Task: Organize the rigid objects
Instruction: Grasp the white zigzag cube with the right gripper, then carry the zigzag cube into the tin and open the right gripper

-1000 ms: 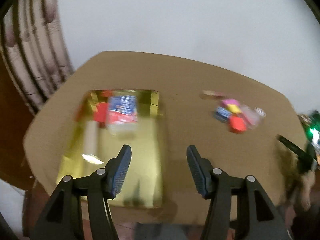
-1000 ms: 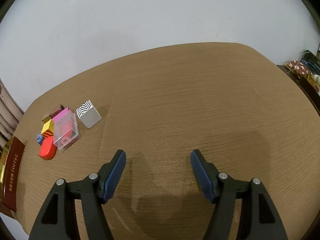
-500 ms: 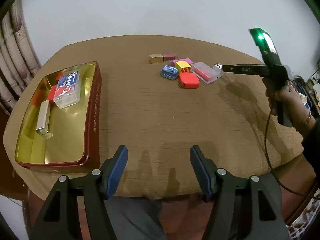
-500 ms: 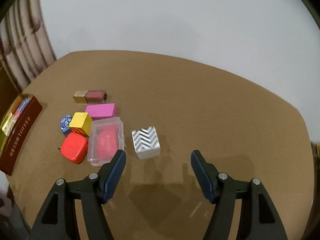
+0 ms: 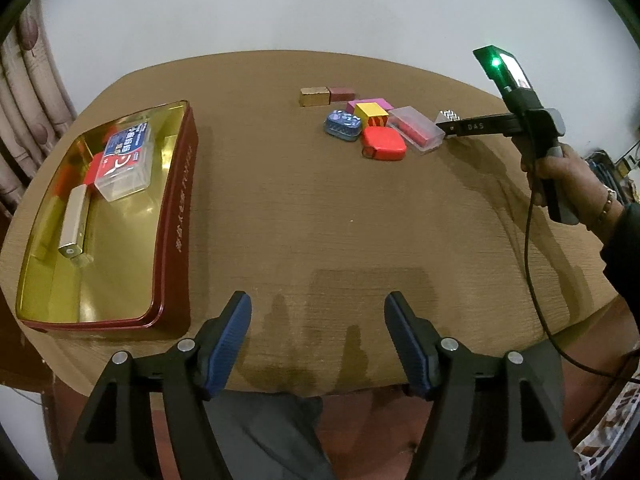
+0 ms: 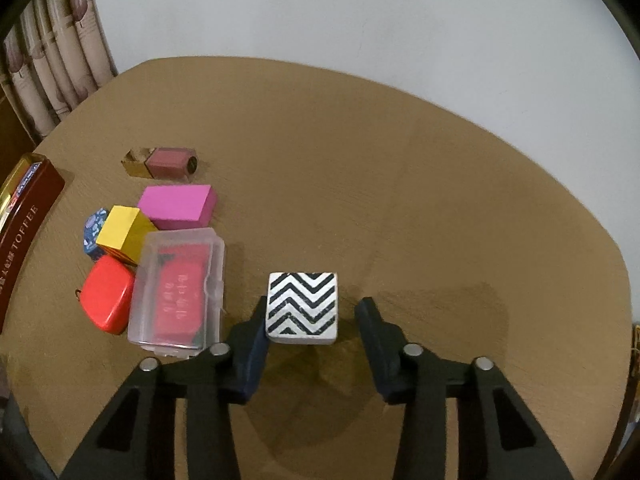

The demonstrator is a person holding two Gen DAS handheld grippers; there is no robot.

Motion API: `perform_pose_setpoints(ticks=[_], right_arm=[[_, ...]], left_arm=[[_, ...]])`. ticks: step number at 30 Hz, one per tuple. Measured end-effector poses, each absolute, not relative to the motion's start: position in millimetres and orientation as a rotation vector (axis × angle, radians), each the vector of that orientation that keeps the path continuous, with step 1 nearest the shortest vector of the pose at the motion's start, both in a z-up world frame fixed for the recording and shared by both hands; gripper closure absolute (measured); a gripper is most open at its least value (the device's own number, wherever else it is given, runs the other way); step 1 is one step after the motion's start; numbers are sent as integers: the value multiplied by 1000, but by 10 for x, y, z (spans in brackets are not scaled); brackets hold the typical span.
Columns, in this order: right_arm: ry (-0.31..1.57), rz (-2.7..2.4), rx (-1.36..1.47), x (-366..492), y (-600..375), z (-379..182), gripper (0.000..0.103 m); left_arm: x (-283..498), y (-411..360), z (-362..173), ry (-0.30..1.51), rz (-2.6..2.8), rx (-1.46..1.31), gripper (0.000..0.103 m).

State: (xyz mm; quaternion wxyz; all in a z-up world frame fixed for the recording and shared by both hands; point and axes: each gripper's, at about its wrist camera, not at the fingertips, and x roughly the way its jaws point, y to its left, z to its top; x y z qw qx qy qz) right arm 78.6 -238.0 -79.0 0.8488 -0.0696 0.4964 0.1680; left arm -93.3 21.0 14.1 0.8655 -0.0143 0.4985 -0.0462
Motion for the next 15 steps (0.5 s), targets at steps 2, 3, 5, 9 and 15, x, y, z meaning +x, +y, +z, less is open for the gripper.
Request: perform_pose_setpoints(ticks=[2, 3, 5, 9, 15], right_arm=[[1043, 354, -141, 804, -2406, -783, 73], [1041, 351, -139, 801, -2417, -773, 73], [1027, 333, -123, 760, -2452, -723, 73], [943, 364, -90, 511, -2353, -310, 73], [838, 617, -131, 106, -1322, 536, 73]], left_arm=[[-953, 199, 163, 1024, -80, -14, 38], [-958, 190, 171, 1015, -74, -9, 38], [-1007, 185, 208, 988, -58, 3, 38], [-1193, 291, 309, 922, -5, -12, 38], [-1477, 687, 322, 921, 94, -62, 35]])
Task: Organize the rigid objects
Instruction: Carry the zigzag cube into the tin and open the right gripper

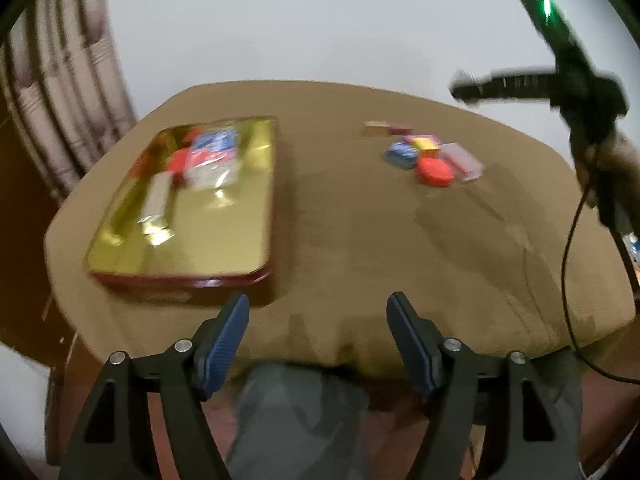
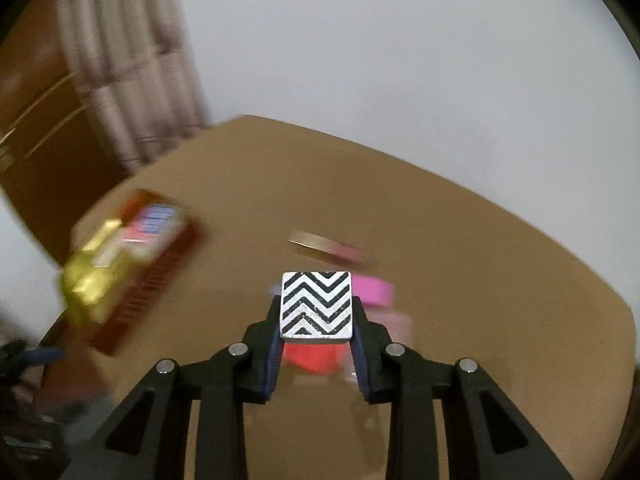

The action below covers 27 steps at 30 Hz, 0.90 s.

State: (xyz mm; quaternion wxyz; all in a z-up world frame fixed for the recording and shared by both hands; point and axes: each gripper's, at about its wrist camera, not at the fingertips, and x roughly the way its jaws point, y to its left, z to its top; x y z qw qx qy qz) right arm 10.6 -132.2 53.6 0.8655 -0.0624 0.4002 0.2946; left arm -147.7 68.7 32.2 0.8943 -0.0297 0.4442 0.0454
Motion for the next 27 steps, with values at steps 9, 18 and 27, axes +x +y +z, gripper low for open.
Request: perform_pose_setpoints(ticks=[9, 18, 27], right_arm=[[815, 958, -468, -120, 511, 623, 73], [906, 1005, -707, 310, 1231, 226, 73], [937, 1025, -768, 531, 1405, -207, 73]], left_arm=[[-1754, 1311, 321, 915, 174, -138, 34], [-1759, 1469, 271, 914, 175, -150, 29], [-1706, 1505, 137, 963, 167, -167, 29]])
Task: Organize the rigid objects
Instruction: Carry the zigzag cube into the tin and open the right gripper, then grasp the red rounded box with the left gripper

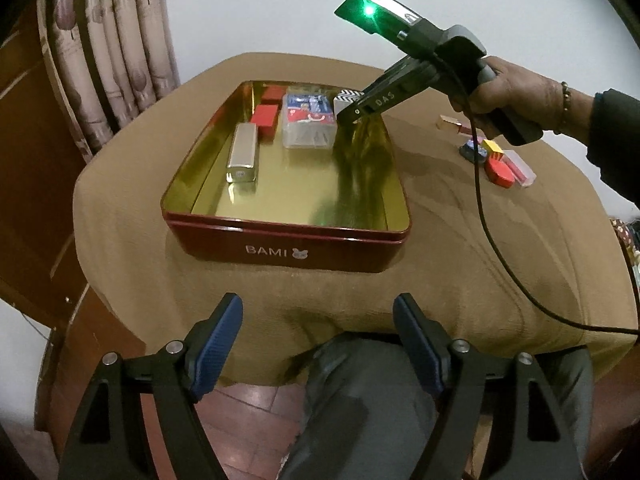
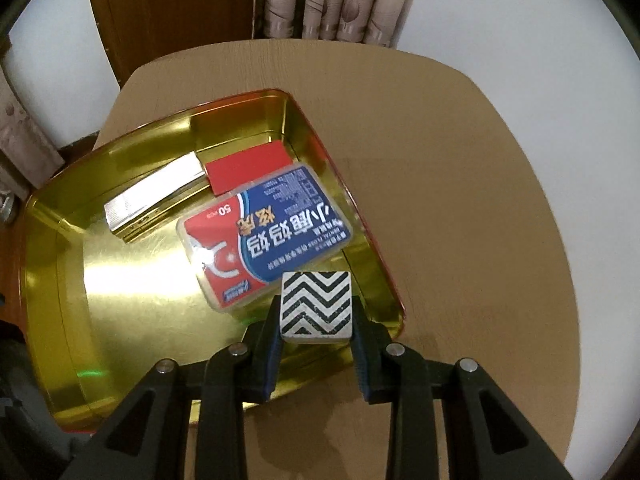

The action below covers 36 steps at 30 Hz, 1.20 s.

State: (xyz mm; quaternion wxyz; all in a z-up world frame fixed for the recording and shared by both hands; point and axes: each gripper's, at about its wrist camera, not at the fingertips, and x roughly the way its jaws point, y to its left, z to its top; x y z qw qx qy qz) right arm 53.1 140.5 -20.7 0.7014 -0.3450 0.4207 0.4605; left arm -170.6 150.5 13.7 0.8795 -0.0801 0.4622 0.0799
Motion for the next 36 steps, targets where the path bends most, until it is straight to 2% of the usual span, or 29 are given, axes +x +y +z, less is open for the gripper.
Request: perform_pose_setpoints(ticks=[4, 8, 11, 15, 20, 22, 24, 29, 36], right_arm=[[940, 1035, -726, 593, 1453, -252, 71], [907, 1005, -712, 584, 1426, -261, 65], [854, 992, -662, 524, 1313, -108, 65], [762, 948, -462, 434, 836, 318, 65], [690, 754, -212, 215, -338, 562, 59], [678, 622, -165, 75, -851, 491, 57], [697, 498, -115, -42, -1395, 343, 47], [810, 214, -21, -218, -2547, -227, 47], [839, 74, 39, -408, -3169, -600, 47]], left_arm=[[-1698, 1517, 101, 977, 165, -177, 29], [-1706, 1492, 90, 983, 160, -167, 29], [-1709, 1455, 95, 979, 164, -156, 29], [-1719, 1409, 128, 964, 163, -136, 29], [-1748, 1260, 174, 955, 136, -104, 29], [-1746, 1173, 195, 954, 119, -82, 29], [-1724, 1105, 202, 961, 91, -77, 29], [-1501, 775, 262, 972, 3, -52, 28], [-799, 249, 271, 999, -118, -39, 24]])
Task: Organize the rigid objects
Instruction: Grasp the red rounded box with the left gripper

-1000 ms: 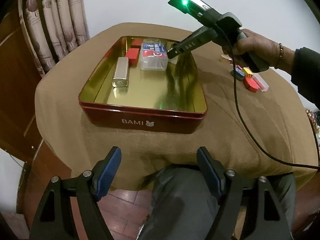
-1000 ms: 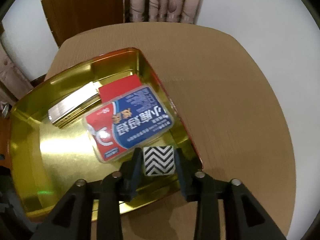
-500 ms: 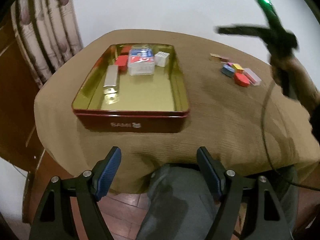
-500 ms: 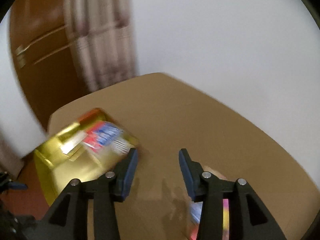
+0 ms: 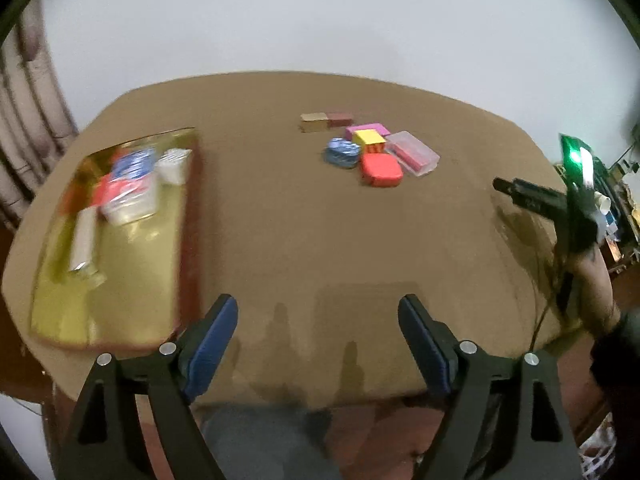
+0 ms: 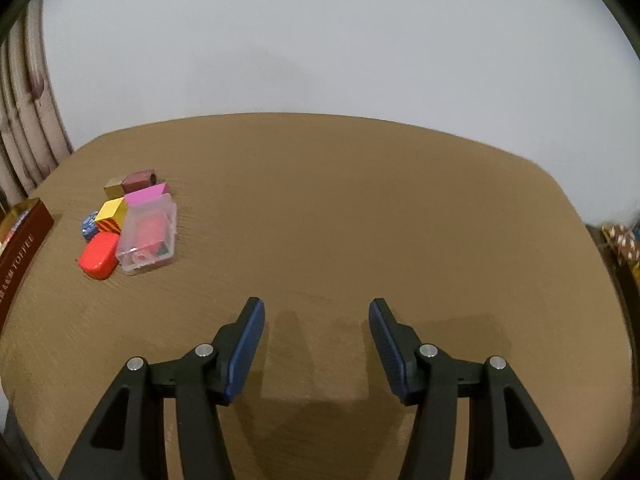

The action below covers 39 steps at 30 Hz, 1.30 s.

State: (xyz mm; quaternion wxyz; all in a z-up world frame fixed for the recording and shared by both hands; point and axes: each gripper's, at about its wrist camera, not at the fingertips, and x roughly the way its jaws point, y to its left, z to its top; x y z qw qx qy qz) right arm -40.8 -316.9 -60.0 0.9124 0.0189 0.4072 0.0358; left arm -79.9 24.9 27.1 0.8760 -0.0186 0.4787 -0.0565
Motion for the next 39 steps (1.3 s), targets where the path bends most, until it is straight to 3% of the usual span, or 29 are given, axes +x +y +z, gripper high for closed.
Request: perform_pose_setpoints(ticks=[13, 32, 34, 35, 36, 39], right_arm=[[782, 117, 196, -451, -3477, -630, 47], [761, 179, 283, -508, -3617, -581, 47], [758, 179, 295, -545, -3671, -561, 47], [757, 179, 301, -553, -3689, -559, 47], [757, 174, 308, -558, -3709, -560, 47], [757, 171, 322, -559, -3730, -572, 47]], left_arm=[[610, -444, -168, 1103, -173, -68, 24], [1101, -649, -441, 1121, -131, 24, 28], [1092, -683, -443, 1101, -119, 43, 36], [1078, -702, -429, 1083, -116, 54, 51], [1071, -714, -417, 1077, -126, 53, 59], [1075, -658, -406, 1083, -134, 29, 59]])
